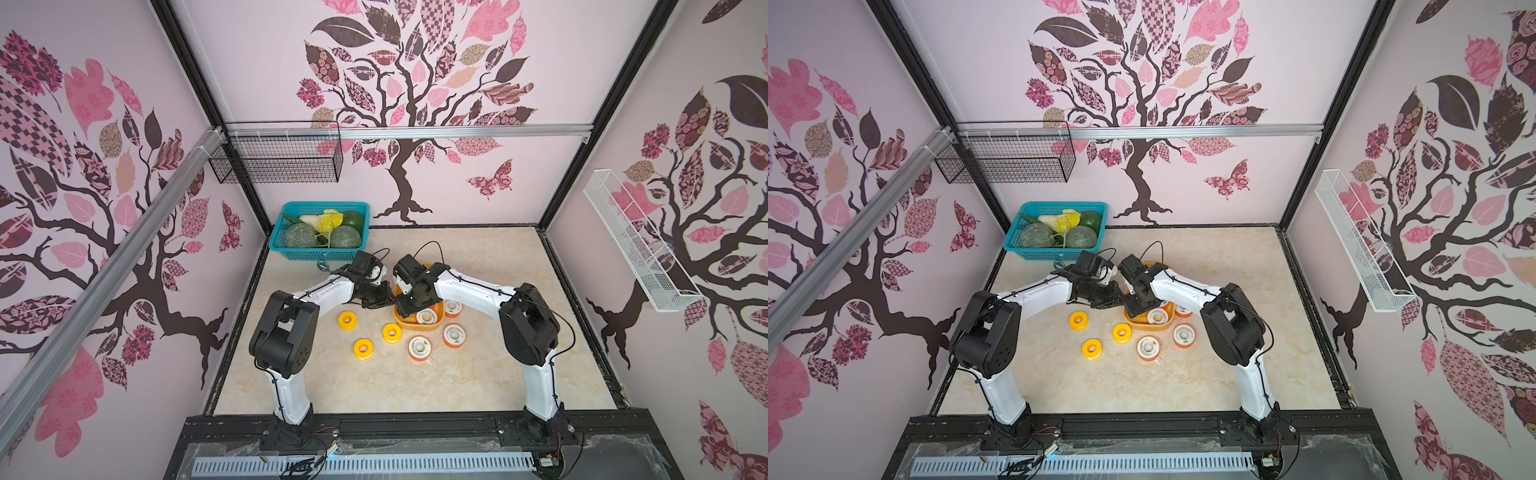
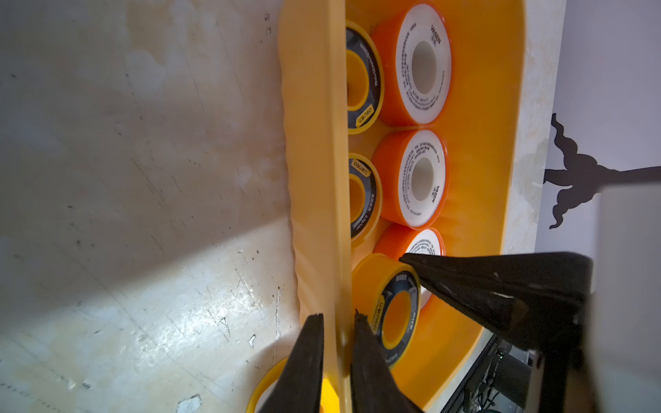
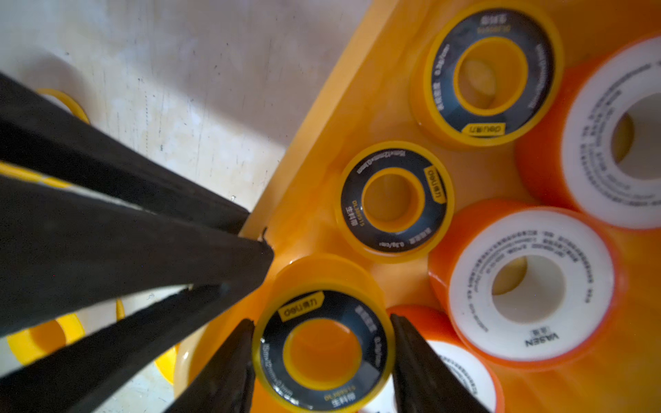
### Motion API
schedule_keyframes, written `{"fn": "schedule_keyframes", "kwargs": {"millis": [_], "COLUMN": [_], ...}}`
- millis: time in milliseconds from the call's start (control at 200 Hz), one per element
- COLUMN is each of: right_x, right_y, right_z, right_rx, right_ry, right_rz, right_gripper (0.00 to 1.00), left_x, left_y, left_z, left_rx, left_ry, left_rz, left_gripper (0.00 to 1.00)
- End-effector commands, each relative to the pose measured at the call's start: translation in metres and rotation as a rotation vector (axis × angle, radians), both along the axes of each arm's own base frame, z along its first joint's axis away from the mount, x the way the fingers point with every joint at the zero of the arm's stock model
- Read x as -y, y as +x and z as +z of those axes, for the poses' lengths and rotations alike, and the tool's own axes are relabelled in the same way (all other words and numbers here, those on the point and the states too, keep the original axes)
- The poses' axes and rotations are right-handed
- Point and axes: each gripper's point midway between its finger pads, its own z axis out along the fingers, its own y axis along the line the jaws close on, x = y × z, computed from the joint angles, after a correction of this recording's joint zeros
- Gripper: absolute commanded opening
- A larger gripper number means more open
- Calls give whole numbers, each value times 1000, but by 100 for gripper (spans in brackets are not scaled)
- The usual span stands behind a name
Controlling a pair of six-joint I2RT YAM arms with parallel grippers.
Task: Put the sealing tape into the storage box
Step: Place the sealing tape in the storage box.
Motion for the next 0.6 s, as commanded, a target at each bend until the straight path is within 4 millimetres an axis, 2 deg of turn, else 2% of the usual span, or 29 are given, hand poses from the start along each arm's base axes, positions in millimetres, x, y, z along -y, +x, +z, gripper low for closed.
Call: {"fn": "schedule_keyframes", "kwargs": {"millis": [0, 240, 595], "right_x": [-5, -6, -6], "right_y": [4, 4, 4], "right_z": [3, 5, 12], "right_rx": [12, 14, 36], "right_ry": [-3, 5, 27], "right_rz": [-6, -4, -13], "right_gripper": [63, 67, 63], "left_x": [2, 2, 3], "left_y": [5, 5, 5], "left_z": [5, 4, 4], "left_rx": [22, 19, 18], "left_ry": [-2, 0, -1], "left_rz": [-9, -11, -13], "left_gripper": [19, 19, 19]}}
